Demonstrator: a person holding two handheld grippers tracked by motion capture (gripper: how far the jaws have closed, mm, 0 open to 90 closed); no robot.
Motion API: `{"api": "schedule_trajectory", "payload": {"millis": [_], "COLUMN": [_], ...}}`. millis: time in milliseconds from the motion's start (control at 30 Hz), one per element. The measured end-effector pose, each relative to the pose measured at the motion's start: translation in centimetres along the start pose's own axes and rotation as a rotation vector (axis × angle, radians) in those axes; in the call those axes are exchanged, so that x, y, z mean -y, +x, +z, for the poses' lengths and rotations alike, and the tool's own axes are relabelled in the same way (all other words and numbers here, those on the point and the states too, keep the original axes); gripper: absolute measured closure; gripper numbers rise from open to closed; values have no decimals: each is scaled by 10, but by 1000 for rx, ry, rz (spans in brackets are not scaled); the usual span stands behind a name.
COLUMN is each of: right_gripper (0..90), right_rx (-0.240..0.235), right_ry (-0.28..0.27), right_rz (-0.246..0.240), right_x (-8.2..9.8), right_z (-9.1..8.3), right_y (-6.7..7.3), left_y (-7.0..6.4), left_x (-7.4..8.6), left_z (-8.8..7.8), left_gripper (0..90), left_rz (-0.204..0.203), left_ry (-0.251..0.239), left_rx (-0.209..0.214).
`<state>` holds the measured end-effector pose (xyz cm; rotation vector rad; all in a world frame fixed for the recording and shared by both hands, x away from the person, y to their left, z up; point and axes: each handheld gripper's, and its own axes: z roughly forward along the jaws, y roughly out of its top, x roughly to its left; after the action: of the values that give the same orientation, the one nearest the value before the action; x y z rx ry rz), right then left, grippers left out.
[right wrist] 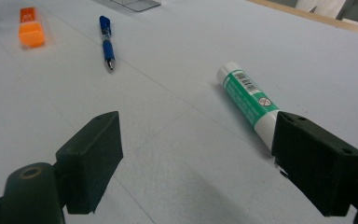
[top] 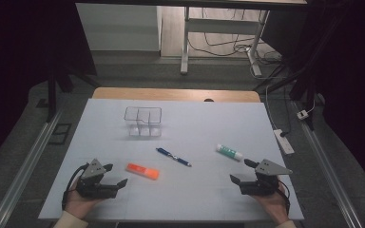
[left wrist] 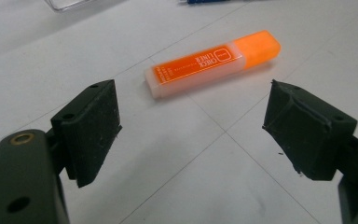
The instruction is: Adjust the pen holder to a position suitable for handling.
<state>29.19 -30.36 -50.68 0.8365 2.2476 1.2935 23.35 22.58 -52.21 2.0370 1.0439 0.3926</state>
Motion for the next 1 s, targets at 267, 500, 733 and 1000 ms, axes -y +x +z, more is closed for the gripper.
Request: {"api": "schedule_trajectory", "payload": {"millis": [267, 500, 733, 1000], "right_gripper": [157, 160, 161, 161], "right_rx": [0, 6, 8, 12], "right_ry": [4, 7, 8, 7], "right_rz": [-7, -4, -8, -6], "right_x": [1, 1, 1, 1], "right_z": [1, 0, 1, 1], "right_y": [0, -1, -1, -1], "left_y": [0, 0, 1, 4], "left_x": [1, 1, 1, -2], "left_z": [0, 1, 1, 2], "left_gripper": [185, 187, 188, 188], "left_rz": [3, 2, -1, -8], "left_ry": [5, 10, 11, 8], "left_rx": [1, 2, 2, -4]}}
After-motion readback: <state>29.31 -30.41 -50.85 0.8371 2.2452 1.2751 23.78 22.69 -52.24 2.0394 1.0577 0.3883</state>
